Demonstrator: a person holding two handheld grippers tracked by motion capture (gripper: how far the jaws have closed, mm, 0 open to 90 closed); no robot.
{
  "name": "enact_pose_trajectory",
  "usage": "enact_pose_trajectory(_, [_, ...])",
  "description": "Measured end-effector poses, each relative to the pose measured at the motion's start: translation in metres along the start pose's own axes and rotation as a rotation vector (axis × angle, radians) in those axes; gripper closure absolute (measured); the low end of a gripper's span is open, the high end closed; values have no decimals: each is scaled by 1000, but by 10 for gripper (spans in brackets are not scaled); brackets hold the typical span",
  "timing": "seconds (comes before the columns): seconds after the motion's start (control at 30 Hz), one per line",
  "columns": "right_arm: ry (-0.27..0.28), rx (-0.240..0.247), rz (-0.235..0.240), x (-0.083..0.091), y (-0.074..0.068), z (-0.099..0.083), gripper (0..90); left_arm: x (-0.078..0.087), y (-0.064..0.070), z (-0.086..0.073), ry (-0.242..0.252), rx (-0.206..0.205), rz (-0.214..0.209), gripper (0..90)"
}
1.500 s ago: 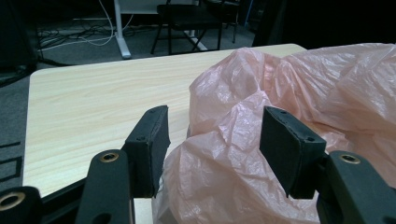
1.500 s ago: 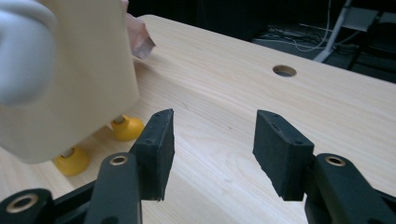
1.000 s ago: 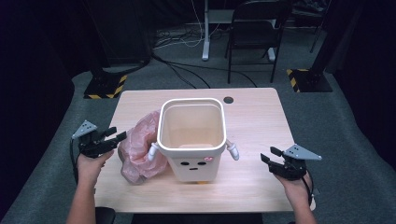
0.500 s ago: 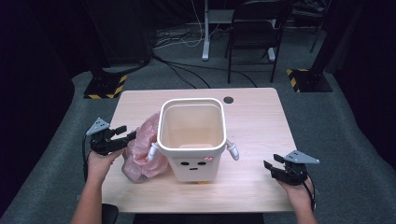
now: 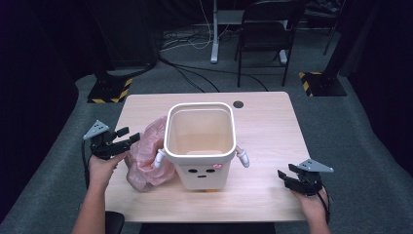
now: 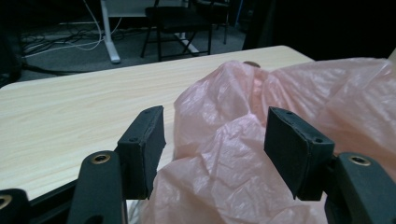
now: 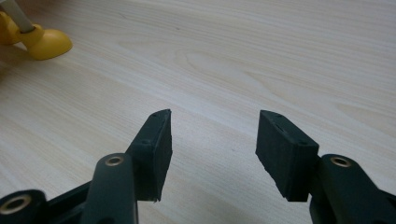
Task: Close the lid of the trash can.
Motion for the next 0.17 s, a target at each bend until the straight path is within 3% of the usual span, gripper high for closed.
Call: enact_pose_trajectory(0.17, [-8, -17, -2, -3, 3, -1, 415, -1, 8, 2, 3, 0, -19, 349])
Point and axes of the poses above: each handheld gripper's, and its own axes: x roughly backward along the jaws, z roughly out of its top, y roughly to its right, the point moved 6 cm from there along -x, roughly forward along the jaws, and after that the axes turned 13 degrees about z, right-handed, at the moved point
